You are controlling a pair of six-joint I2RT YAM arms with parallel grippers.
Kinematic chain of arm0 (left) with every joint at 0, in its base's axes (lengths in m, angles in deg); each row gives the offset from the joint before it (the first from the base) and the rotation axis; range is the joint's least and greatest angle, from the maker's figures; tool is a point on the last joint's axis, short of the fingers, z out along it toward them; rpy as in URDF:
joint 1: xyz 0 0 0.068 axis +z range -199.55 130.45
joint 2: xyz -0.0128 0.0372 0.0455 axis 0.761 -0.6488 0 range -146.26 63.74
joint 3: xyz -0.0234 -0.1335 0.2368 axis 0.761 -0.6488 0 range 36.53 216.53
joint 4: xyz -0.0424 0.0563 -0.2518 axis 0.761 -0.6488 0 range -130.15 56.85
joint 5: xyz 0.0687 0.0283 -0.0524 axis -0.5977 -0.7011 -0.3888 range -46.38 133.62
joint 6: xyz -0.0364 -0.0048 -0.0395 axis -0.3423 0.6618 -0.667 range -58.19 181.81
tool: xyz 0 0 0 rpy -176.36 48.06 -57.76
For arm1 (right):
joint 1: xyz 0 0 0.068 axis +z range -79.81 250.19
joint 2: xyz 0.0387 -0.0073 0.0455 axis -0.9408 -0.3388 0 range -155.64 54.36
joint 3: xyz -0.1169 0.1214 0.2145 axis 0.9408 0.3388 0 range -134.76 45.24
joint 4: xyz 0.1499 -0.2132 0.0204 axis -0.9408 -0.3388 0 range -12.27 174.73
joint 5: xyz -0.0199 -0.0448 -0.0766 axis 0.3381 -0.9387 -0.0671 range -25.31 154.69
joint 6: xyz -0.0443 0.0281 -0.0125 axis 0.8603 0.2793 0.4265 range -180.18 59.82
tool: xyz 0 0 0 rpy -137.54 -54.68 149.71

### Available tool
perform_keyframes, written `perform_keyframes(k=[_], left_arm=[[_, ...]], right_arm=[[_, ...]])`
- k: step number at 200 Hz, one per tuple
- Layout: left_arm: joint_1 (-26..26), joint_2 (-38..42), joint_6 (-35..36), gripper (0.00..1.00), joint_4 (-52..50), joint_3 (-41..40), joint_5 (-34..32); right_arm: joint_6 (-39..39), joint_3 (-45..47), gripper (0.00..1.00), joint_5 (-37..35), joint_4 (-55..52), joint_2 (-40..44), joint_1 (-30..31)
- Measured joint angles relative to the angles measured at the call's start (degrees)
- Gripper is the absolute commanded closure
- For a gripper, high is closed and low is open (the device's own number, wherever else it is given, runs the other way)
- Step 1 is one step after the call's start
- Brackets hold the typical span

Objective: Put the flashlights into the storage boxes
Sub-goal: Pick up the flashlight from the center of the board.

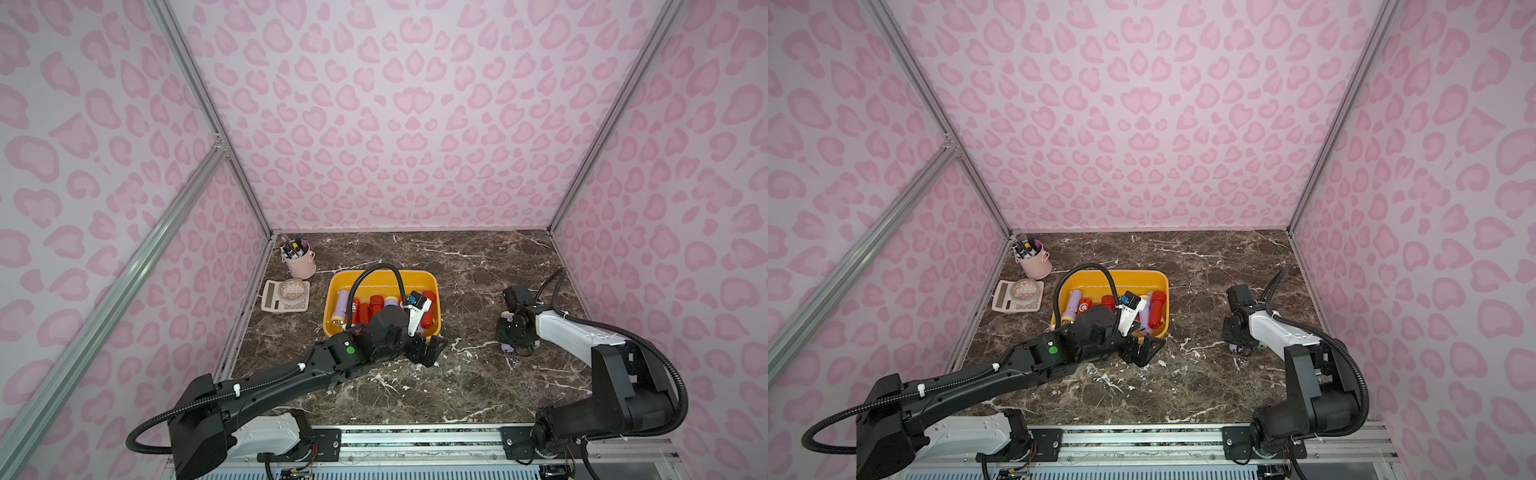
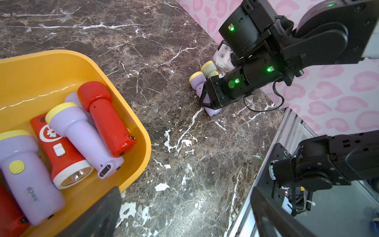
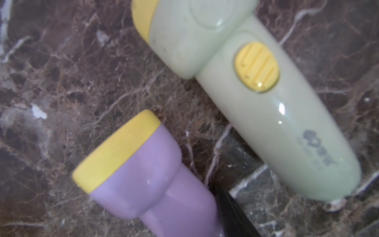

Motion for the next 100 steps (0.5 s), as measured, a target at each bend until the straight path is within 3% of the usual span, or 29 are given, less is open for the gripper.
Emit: perform_keyframes(k=[51,100], left_arm=[[0.0,3.21,-0.02,0.0,-0.98,-1.42,-1.31],[0.0,10.16,-0.02,0.01,-3.72,-5.16,-5.16]], right_arm=[[-1.05,-2.29,0.62,-1.05,-2.36,3.15,2.93],[-2.86,-9.88,0.62,-3.23,-5.77,3.72,10.82]])
